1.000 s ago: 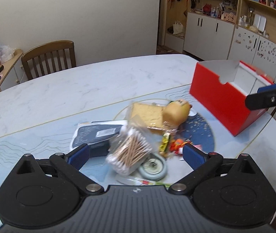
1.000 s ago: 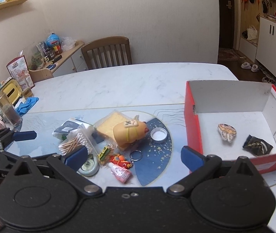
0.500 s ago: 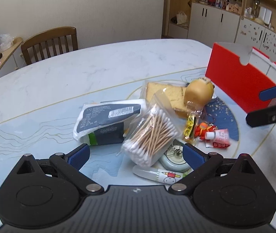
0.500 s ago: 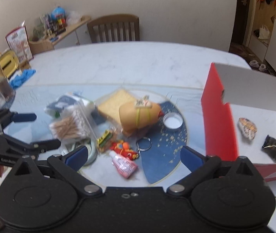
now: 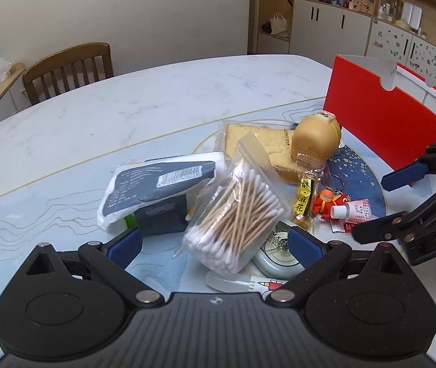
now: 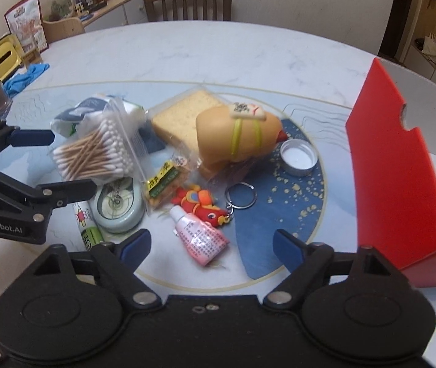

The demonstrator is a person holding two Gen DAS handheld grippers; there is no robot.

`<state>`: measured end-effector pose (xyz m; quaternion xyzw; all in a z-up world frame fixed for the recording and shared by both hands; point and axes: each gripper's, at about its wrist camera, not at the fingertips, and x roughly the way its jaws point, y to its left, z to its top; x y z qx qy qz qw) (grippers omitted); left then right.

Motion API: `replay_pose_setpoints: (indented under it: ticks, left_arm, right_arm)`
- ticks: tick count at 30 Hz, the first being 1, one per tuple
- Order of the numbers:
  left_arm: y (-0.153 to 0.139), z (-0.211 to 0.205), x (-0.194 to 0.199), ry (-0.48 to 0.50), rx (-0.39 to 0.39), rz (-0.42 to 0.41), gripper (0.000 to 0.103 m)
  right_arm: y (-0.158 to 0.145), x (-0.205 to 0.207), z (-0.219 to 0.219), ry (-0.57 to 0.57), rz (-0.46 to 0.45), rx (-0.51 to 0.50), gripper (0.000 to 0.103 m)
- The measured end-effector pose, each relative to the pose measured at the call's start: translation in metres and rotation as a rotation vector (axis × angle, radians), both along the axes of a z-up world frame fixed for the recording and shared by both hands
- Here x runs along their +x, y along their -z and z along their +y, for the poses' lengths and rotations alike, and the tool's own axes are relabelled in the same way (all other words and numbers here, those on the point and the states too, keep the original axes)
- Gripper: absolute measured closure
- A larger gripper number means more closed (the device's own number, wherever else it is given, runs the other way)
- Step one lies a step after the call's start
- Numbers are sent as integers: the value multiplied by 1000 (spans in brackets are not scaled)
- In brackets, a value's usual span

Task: Organize objects
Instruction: 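Close the left tool on the cotton swab bag while the right tool grips the pink tube, then lift the swab bag and pink tube and carry them over the shoebox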

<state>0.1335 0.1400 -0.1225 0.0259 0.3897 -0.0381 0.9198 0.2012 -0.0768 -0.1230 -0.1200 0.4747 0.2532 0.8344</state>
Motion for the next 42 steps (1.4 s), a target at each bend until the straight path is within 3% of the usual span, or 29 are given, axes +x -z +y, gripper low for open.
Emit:
replay_pose_setpoints:
  ticks: [5, 10, 13, 25, 31, 42]
  left_arm:
    - [0, -2, 1, 5, -5, -3, 8]
    - [-1, -4, 1, 2, -20, 15, 35]
    - [-1, -6, 2, 2, -3, 18, 43]
    - [-3, -14, -2, -2, 46, 30, 67]
    - [-10, -16, -10, 4, 37, 19, 74]
    - [-38, -27, -30, 0, 0, -20, 75]
  right_arm:
    - [9, 3, 4, 9, 30, -5, 27]
    - [12, 4, 3, 22, 54, 16, 35]
    - [12, 4, 5, 23, 52, 17, 40]
    - [10, 0, 4, 25, 37, 17, 68]
    - [5, -5, -7, 36, 26, 36, 69]
    - [-23, -22, -35, 63, -29, 109, 70]
